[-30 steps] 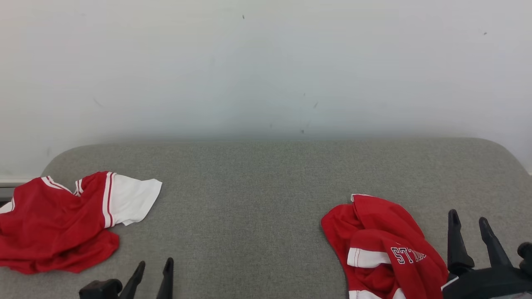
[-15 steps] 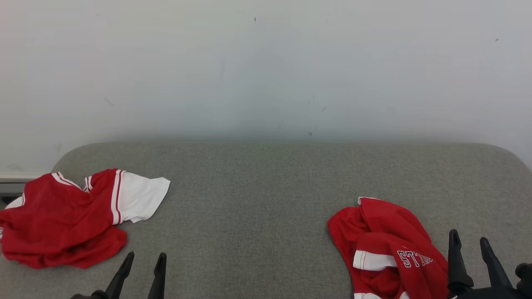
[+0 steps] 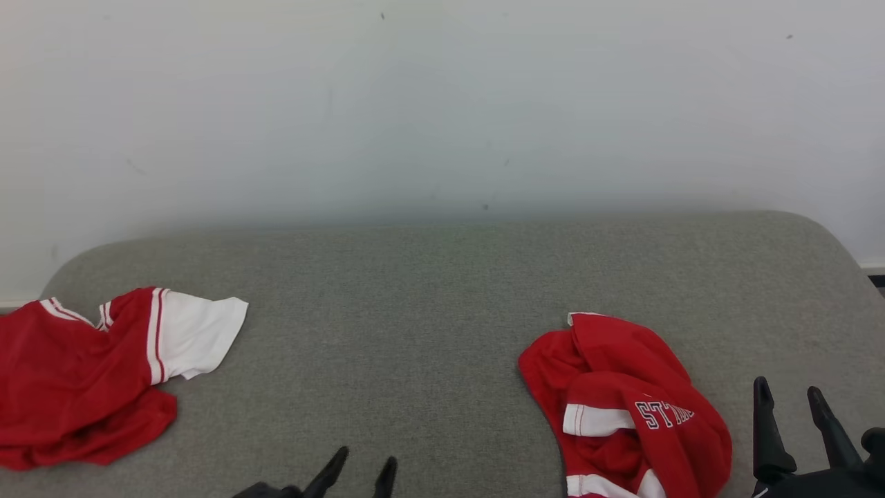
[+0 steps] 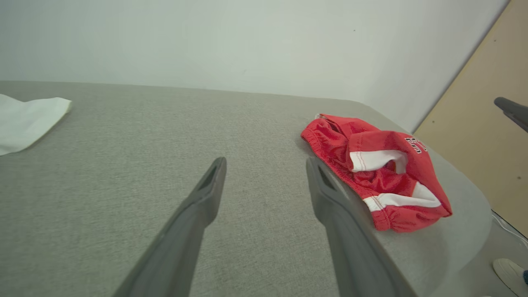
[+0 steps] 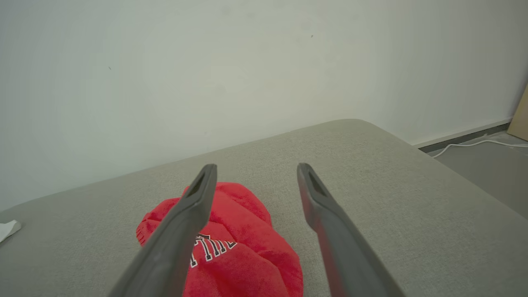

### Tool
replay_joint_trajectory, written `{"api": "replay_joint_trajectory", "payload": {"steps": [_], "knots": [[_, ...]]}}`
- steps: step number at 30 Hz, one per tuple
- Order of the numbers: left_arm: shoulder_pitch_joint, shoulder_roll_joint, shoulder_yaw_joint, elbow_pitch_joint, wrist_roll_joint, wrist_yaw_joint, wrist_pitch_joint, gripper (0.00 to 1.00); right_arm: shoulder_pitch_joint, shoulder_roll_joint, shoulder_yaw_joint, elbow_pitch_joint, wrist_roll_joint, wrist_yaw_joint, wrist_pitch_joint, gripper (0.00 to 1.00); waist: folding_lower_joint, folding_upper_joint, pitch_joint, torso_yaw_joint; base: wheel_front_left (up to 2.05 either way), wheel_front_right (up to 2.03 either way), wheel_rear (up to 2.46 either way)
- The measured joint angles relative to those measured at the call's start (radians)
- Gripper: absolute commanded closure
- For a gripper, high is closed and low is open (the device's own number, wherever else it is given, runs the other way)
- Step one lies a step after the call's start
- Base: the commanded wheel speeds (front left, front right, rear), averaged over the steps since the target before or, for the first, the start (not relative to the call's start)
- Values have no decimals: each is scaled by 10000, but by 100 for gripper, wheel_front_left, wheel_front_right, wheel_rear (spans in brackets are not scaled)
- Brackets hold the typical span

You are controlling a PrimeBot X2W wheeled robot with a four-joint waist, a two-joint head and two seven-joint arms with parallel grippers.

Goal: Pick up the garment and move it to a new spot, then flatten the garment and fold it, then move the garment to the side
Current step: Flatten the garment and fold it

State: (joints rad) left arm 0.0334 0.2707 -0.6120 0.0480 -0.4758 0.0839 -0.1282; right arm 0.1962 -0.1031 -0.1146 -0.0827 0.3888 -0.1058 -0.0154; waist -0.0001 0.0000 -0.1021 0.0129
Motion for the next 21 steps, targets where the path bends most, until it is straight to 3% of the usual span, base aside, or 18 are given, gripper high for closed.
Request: {"api": "replay_joint_trajectory", "payload": {"steps": [10, 16, 21], "knots": [[-1405, -1131, -1198, 1672, -453, -665, 2178, 0, 8, -307, -224, -130, -211, -12, 314, 0, 2, 0, 261, -1121, 0, 0, 0], [-2122, -1941, -1325, 2568, -723, -671, 3116, 0, -2, -424, -213, -263, -217, -12, 510, 0, 2, 0, 503, -1930, 0, 0, 0], [-2582, -2086, -1091, 3373, -1039, -353, 3620, 0, -54, -487, -182, -385, -217, -8, 600, 0, 2, 1, 770, -2595, 0, 0, 0]]}}
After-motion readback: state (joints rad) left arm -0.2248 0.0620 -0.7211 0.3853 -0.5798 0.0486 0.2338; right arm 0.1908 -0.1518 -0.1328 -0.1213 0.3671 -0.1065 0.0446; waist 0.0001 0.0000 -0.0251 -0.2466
